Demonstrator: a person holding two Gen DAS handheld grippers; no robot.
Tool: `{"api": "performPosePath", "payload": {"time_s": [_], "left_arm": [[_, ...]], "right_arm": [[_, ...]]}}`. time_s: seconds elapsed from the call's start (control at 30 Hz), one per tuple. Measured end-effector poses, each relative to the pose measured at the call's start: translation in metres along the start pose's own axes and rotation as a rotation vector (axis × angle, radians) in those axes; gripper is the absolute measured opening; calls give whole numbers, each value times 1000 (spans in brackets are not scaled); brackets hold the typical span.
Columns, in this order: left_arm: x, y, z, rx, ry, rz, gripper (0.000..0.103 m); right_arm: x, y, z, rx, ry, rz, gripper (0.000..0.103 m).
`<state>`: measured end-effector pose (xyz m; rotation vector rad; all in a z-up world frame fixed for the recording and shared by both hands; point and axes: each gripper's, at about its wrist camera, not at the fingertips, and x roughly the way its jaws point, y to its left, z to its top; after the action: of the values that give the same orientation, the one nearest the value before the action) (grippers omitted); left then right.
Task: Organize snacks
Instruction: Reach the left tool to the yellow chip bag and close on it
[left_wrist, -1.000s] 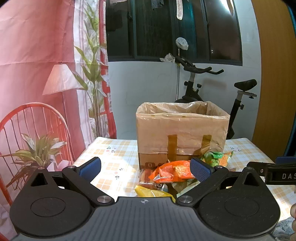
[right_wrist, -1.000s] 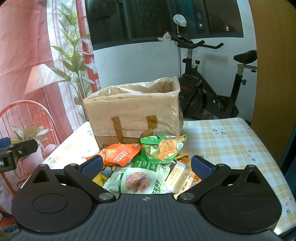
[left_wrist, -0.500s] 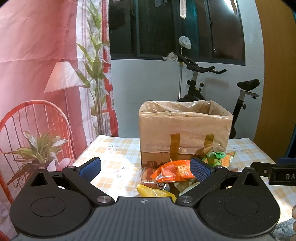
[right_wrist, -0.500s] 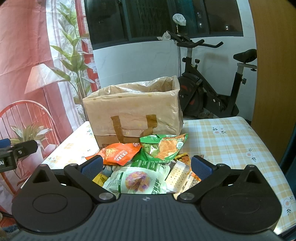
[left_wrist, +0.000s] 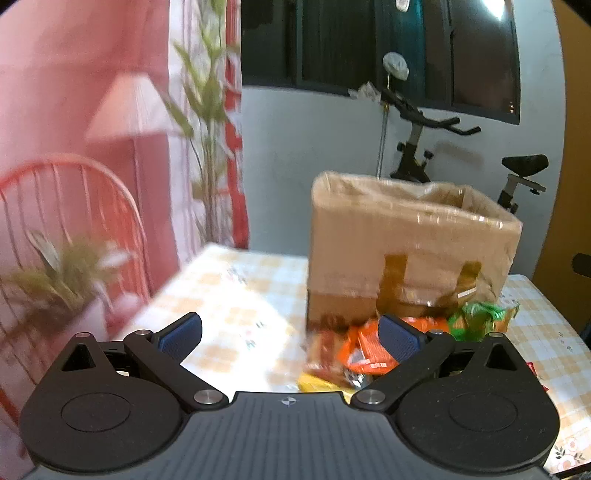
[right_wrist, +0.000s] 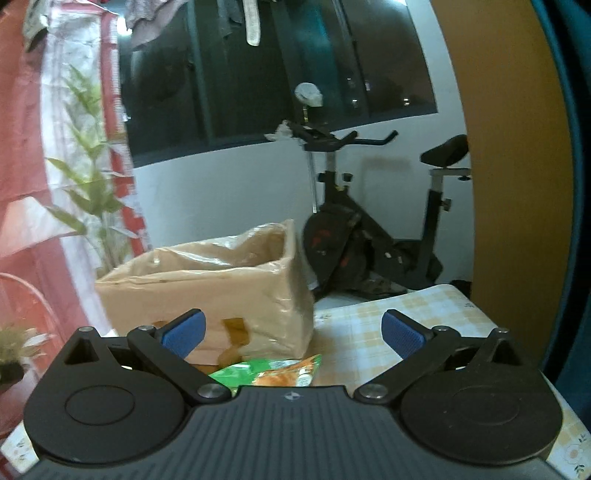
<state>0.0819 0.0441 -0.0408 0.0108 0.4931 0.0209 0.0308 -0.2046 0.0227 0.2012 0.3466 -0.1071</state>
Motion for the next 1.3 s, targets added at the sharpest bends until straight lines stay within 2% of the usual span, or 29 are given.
{"api": "performPosePath", "payload": {"time_s": [0.07,0.17,0.37,0.53,0.63,0.83,1.17,1.23,1.3], "left_arm": [[13,1,-9,-11,34,-17,101],[33,-3,-22,2,88,-39,95],[52,-4,-43,-15,135,-92,94],[66,-5,-55,-27,188,-121,94],[75,-5,-62,-56,227,-128,90],[81,-8,-70,-83,248,-180,90],[99,-13,-81,-153,299,-253,91],[101,-16,-83,-128,313,-249,88],[98,-15,-83,-120,300,-272,78]], "right_arm": [[10,2,-3,-18,17,-9,103],[25,7,-11,-33,50,6,103],[47,8,-28,-56,87,13,103],[49,-1,-48,-62,96,-27,103],[46,-11,-61,-45,123,-41,102],[43,-19,-81,-28,171,-38,102],[47,-15,-94,-38,204,-7,102],[48,-16,-96,-30,218,-12,102],[49,-17,-97,-25,222,-15,102]]}}
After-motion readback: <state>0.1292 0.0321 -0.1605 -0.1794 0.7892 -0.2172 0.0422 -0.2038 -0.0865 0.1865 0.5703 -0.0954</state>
